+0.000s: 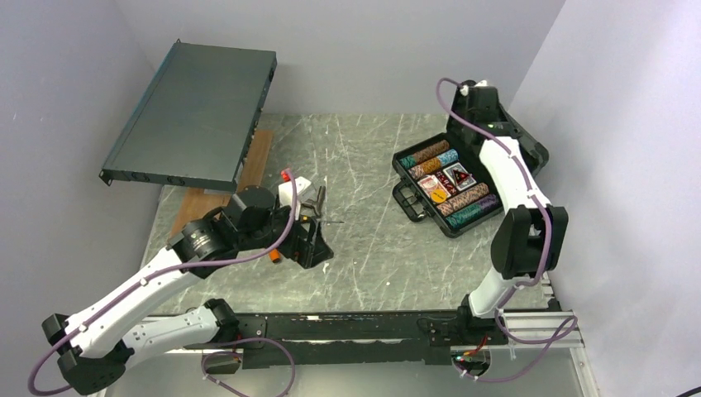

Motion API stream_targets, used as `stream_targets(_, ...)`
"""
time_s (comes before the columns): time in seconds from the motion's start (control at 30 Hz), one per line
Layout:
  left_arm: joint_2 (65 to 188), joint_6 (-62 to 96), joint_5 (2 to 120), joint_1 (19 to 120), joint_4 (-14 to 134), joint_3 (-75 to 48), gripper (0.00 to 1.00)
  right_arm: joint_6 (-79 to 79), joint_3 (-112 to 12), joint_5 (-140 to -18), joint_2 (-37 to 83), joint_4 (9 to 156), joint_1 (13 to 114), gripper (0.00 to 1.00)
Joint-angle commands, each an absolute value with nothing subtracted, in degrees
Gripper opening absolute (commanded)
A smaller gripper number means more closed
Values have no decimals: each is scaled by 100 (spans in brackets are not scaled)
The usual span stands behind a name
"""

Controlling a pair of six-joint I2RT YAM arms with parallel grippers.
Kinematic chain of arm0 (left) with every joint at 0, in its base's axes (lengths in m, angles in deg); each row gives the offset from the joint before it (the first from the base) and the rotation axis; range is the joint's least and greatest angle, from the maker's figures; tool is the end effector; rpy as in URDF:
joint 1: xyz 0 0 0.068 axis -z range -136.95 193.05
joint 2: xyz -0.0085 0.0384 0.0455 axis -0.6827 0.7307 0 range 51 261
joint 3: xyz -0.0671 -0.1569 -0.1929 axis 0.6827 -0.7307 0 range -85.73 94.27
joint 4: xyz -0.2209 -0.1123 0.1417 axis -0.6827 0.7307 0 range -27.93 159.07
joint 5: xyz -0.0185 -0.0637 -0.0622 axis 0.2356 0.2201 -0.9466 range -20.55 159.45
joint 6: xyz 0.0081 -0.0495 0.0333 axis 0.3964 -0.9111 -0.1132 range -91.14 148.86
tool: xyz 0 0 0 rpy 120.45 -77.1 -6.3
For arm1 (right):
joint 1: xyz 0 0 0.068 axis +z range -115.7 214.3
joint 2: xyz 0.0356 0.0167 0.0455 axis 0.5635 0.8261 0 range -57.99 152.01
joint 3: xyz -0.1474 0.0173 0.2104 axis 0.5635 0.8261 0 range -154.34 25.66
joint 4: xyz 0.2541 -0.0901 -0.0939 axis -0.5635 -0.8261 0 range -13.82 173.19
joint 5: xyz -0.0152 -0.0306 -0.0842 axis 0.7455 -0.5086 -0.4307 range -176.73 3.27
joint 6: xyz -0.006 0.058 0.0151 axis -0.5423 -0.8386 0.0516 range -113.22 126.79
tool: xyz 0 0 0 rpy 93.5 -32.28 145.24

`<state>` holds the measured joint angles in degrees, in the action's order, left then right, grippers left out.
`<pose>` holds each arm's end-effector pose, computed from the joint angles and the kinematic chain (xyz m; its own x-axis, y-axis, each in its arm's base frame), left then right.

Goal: Pack up texas hold em set

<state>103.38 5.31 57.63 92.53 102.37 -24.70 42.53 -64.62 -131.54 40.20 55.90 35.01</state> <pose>0.1405 -0.1785 0.3483 -0.6550 0.1644 -0.7375 0.6497 0.6209 -0.4386 0.4182 -0.0263 0.3205 -0.7991 -0.4244 -0.4259 0.1236 0.5773 -0.8071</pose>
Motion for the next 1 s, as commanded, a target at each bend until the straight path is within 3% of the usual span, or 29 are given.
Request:
stream_targets(0.0, 9917, 195, 5673, 9237, 9884, -2777, 99, 2535, -6199, -13282, 3326, 5210, 4157, 5)
stream_targets(0.47, 9331, -23, 5756, 9236, 10124, -2937, 99, 1146, -5903, -12769, 3147, 3889, 5019, 14)
stream_targets(0.73, 9469, -76, 5887, 9239, 10004, -3083, 99, 363, -5022, -11171, 2158, 3373, 5178, 35)
stream_targets(0.97, 10183, -217, 5627, 9245, 9389, -3144, 99, -509, -3750, -9307, 641, 4130, 5163, 42)
